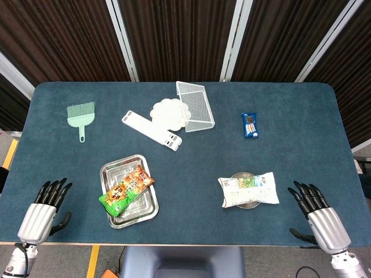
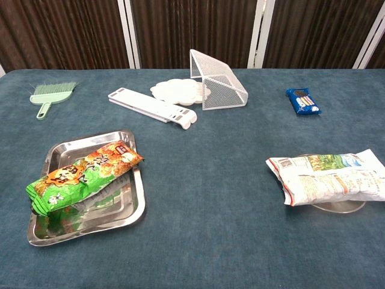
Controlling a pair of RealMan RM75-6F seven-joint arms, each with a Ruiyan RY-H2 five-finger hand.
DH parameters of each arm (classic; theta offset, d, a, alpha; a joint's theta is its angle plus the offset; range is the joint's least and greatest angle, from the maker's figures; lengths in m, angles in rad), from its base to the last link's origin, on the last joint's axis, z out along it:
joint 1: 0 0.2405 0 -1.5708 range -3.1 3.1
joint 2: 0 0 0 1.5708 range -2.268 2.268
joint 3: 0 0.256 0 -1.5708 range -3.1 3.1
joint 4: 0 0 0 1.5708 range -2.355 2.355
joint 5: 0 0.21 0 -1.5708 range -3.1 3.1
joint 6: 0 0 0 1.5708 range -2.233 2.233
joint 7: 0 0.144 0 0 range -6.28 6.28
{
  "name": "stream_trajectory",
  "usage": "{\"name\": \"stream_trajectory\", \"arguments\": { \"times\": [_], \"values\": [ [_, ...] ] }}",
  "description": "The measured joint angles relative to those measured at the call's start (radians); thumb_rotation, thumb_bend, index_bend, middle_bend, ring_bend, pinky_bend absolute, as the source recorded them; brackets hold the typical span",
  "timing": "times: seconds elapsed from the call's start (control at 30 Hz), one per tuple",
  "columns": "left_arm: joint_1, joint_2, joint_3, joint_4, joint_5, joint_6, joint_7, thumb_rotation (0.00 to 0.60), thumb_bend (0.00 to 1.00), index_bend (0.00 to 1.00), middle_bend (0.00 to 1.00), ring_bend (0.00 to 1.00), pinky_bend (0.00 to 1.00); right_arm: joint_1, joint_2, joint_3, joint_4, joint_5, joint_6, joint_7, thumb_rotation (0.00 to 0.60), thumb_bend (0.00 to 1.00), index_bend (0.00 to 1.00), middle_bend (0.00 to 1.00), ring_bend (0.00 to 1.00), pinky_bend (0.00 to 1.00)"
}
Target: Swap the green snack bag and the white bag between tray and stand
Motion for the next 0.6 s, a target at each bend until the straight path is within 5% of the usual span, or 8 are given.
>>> {"name": "stream_trajectory", "arguments": {
  "times": [0.37, 0.6],
  "values": [
    [-0.063, -0.049, 0.047, -0.03, 0.049, -0.129, -0.119, 0.6, 0.36, 0.0, 0.0, 0.0, 0.0, -0.005, 0.005, 0.001, -0.012, 0.011, 0.0, 0.002, 0.6, 0.16, 0.0, 0.0, 0.0, 0.0],
    [-0.171, -0.16, -0.013, -0.038, 0.014, -0.273, -0.112, 0.6, 0.37, 0.0, 0.0, 0.0, 0.0, -0.005, 0.025, -0.014, -0.025, -0.01, 0.002, 0.027, 0.6, 0.16, 0.0, 0.0, 0.0, 0.0]
  ]
}}
